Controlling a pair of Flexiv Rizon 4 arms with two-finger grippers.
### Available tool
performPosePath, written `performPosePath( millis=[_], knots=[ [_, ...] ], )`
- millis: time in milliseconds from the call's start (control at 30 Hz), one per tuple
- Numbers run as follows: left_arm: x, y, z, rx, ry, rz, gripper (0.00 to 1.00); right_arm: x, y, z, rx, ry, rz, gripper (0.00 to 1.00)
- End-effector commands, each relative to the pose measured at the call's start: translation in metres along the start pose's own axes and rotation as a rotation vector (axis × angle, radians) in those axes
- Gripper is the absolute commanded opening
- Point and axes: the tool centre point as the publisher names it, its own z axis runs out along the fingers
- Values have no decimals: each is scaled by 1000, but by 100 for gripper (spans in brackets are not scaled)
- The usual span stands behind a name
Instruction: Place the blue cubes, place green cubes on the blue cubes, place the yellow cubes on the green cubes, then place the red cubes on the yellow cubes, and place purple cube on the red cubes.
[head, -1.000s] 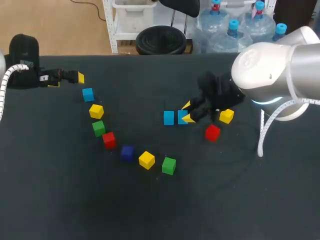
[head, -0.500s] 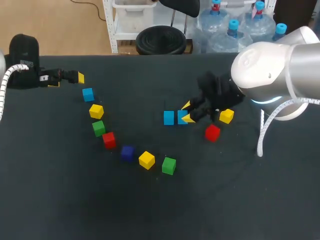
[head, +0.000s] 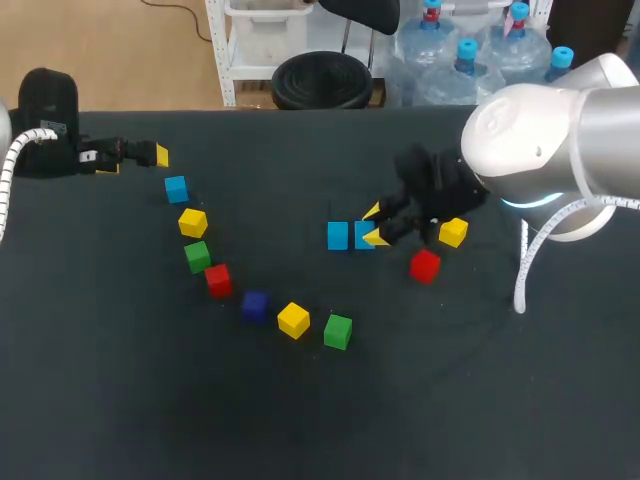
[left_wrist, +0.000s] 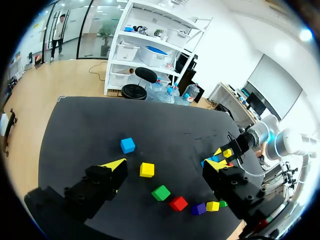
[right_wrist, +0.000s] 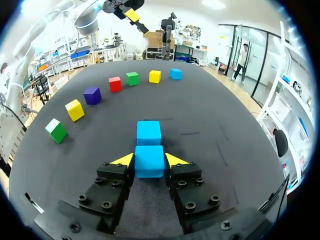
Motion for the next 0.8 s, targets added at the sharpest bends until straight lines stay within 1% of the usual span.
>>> performPosePath(
  millis=[33,100,200,467,667,800],
  knots=[
    [-1,-1,0,-6,6,-1,100,0,0,0,0,-1,-1,13],
    [-1,-1,0,-6,6,-1,100,0,0,0,0,-1,-1,14],
    [-1,-1,0,-6,6,-1,100,0,0,0,1,-1,-1,19],
    [-1,-1,0,-6,6,-1,100,1,1,0,0,2,-4,26],
    [-1,-1,0,-6,6,-1,100,2,1,-1,-1,2,-4,38],
    [-1,-1,0,-6,6,-1,100,2,1,-1,1,2,-3,41]
  ],
)
